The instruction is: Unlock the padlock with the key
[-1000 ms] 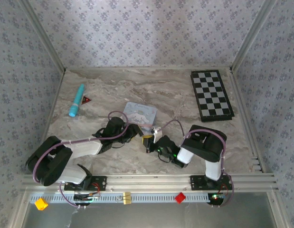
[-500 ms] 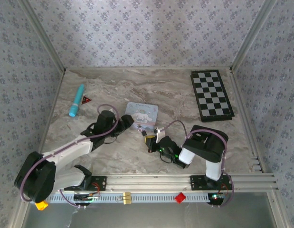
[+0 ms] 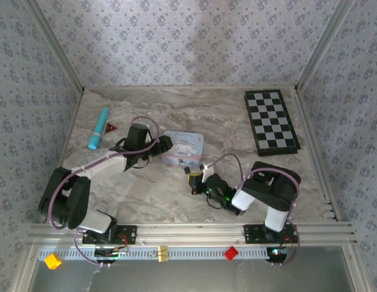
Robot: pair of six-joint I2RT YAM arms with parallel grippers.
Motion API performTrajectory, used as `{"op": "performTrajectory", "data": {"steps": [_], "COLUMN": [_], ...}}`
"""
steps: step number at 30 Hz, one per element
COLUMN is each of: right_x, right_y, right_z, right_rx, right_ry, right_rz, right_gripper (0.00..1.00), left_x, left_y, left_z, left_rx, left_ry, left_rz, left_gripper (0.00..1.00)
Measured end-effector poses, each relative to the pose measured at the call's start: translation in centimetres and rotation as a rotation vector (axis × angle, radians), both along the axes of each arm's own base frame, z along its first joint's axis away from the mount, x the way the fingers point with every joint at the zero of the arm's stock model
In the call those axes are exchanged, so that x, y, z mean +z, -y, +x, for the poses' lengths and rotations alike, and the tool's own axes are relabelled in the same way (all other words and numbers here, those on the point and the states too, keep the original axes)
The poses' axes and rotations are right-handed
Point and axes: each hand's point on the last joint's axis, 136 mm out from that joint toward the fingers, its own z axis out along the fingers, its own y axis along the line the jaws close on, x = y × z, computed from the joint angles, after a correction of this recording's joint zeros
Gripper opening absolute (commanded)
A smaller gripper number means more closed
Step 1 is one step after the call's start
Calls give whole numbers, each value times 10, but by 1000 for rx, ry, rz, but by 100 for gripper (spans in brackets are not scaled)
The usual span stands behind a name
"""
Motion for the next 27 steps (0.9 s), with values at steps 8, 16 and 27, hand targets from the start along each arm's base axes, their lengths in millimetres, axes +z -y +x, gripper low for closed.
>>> {"op": "performTrajectory", "data": {"steps": [8,16,27], "right_x": [-1,-4,-3], "right_y": [19,36,61], "right_z": [9,15,21], "right_rx": [-59,-112,-187], "right_ry": [-31,-60,-101], "right_rz": [-7,-21,8], "right_gripper": [0,0,17], "left_x": [-22,-21,-24], "left_y": [38,71,82], "left_z": [-18,-30,-36], "left_rx": [-108,-150,-144], "left_ry": [-49,-47,-58], "left_rz": [16,5,-4], "left_gripper": [85,84,84]}}
